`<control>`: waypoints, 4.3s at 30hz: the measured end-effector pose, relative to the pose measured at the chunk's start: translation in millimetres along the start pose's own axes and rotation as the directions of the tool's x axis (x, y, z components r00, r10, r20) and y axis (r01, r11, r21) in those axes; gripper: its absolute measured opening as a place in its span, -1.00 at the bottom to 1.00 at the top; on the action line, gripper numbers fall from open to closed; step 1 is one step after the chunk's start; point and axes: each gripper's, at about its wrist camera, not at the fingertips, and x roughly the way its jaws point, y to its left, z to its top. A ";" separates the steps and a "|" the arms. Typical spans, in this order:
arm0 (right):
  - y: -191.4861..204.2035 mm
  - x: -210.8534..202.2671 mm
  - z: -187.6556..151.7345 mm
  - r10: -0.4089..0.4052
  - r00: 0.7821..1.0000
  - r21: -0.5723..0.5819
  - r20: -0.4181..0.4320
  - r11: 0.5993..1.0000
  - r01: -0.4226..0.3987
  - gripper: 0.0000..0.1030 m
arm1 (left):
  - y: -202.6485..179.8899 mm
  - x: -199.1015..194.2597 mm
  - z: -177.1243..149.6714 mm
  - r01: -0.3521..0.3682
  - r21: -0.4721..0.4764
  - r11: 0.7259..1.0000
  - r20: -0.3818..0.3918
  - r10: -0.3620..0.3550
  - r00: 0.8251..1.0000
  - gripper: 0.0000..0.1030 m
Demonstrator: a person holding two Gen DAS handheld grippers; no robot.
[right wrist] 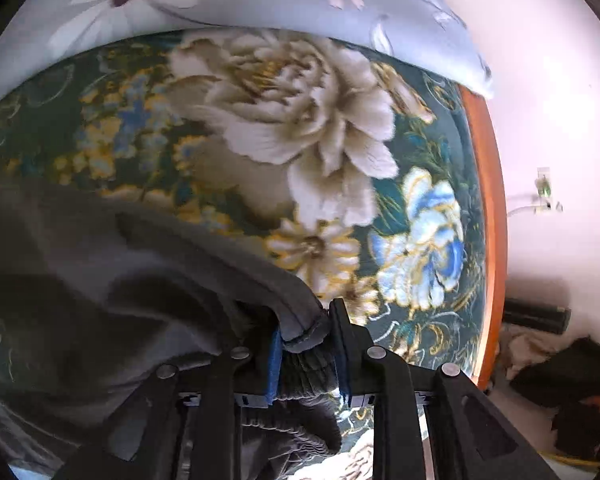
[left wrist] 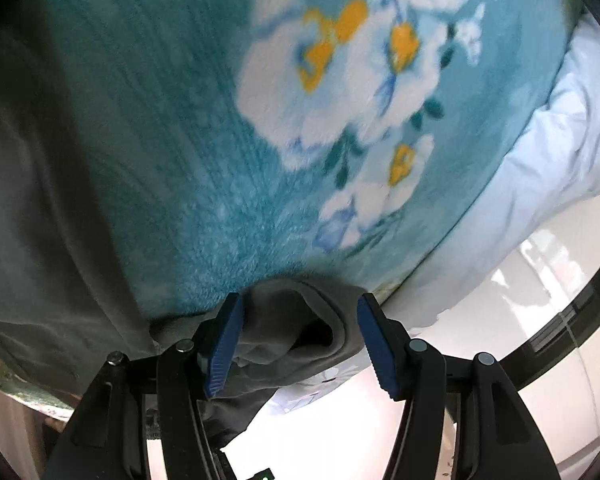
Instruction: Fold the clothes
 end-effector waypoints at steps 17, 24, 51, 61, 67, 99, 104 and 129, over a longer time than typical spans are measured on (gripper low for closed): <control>63.2 -109.1 -112.6 0.199 0.945 -0.171 0.259 0.973 -0.157 0.21 | -40.3 17.3 -34.5 -0.037 0.038 0.999 -0.076 0.040 0.996 0.16; 74.8 -95.2 -145.5 0.243 0.958 -0.147 0.156 0.964 -0.220 0.21 | -48.9 12.5 -17.1 -0.057 0.078 0.995 -0.061 0.062 0.996 0.16; 100.7 -119.0 -163.8 0.329 0.940 -0.165 0.087 0.936 -0.312 0.21 | -61.0 19.5 -28.5 -0.477 0.584 0.657 0.321 0.353 0.879 -0.86; 88.7 -121.9 -159.6 0.362 0.929 -0.089 0.078 0.931 -0.355 0.21 | -57.8 -23.7 -31.4 -0.278 0.622 0.732 0.149 0.238 0.960 -0.60; 98.0 -131.1 -166.3 0.383 0.919 -0.103 0.090 0.922 -0.374 0.21 | -70.4 -65.4 -1.3 -0.259 0.586 0.768 0.196 0.176 0.965 -0.15; 96.7 -138.6 -194.5 0.326 0.942 -0.097 0.081 0.943 -0.318 0.21 | -152.0 -37.1 49.5 -0.273 0.588 0.762 0.286 0.120 0.951 -0.67; 91.8 -137.5 -190.4 0.335 0.938 -0.069 0.089 0.942 -0.330 0.21 | -143.5 -65.2 37.5 -0.206 0.604 0.770 0.226 0.083 0.971 -0.31; 74.1 -122.8 -201.8 0.453 0.891 0.081 0.046 0.887 -0.455 0.22 | 10.1 -95.3 1.7 -0.571 0.687 0.449 0.425 0.389 0.817 -0.04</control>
